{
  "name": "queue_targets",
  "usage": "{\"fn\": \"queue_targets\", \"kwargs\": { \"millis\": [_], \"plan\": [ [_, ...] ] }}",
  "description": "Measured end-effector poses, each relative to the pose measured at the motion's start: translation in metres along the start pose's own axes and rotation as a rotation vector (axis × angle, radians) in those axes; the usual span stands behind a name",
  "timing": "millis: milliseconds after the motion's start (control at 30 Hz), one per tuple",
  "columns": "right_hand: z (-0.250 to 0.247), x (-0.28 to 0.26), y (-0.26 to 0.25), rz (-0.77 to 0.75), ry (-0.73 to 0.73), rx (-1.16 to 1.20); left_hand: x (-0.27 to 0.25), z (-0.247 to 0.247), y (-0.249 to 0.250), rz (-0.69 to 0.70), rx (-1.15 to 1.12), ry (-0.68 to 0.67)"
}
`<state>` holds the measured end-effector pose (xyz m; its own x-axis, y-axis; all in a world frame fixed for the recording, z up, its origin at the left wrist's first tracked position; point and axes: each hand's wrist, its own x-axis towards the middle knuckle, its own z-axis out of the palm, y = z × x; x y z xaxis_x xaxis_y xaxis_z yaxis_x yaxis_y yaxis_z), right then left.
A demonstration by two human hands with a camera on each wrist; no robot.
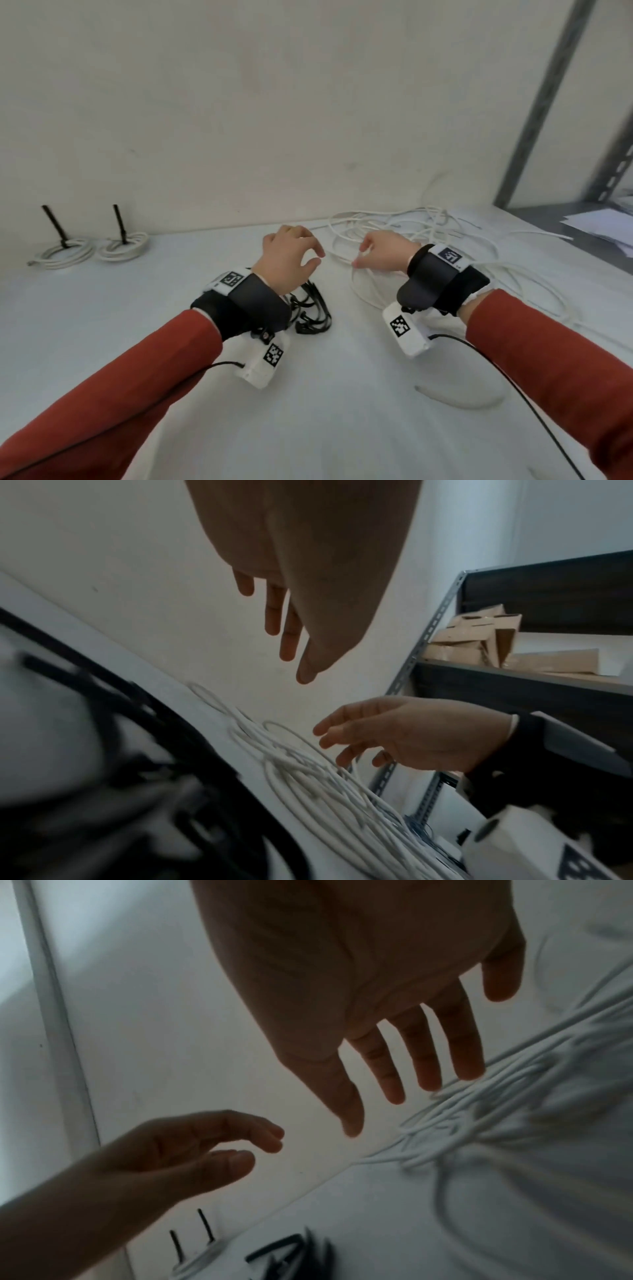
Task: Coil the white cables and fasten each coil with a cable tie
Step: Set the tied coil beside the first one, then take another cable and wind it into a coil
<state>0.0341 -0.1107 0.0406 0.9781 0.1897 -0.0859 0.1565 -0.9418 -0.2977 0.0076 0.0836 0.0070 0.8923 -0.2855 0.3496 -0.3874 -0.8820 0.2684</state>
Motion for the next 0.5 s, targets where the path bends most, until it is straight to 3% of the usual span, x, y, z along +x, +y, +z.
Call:
{"fn": "queue_targets", "kwargs": {
  "millis": [200, 367, 500],
  "plan": [
    [0.014, -0.046, 0.048, 0.055, -0.282, -0.248, 0.010, 0.038, 0.067, 0.088, 0.085, -0.220],
    [0.024, -0.059, 0.062, -0.042, -0.179, -0.278, 0.011, 0.058, 0.094, 0.136, 0.171, -0.406],
    [0.015, -0.060, 0.068, -0.130, -0.054, -0.110, 0.012, 0.053, 0.091, 0.169, 0.035, -0.320]
  ]
}}
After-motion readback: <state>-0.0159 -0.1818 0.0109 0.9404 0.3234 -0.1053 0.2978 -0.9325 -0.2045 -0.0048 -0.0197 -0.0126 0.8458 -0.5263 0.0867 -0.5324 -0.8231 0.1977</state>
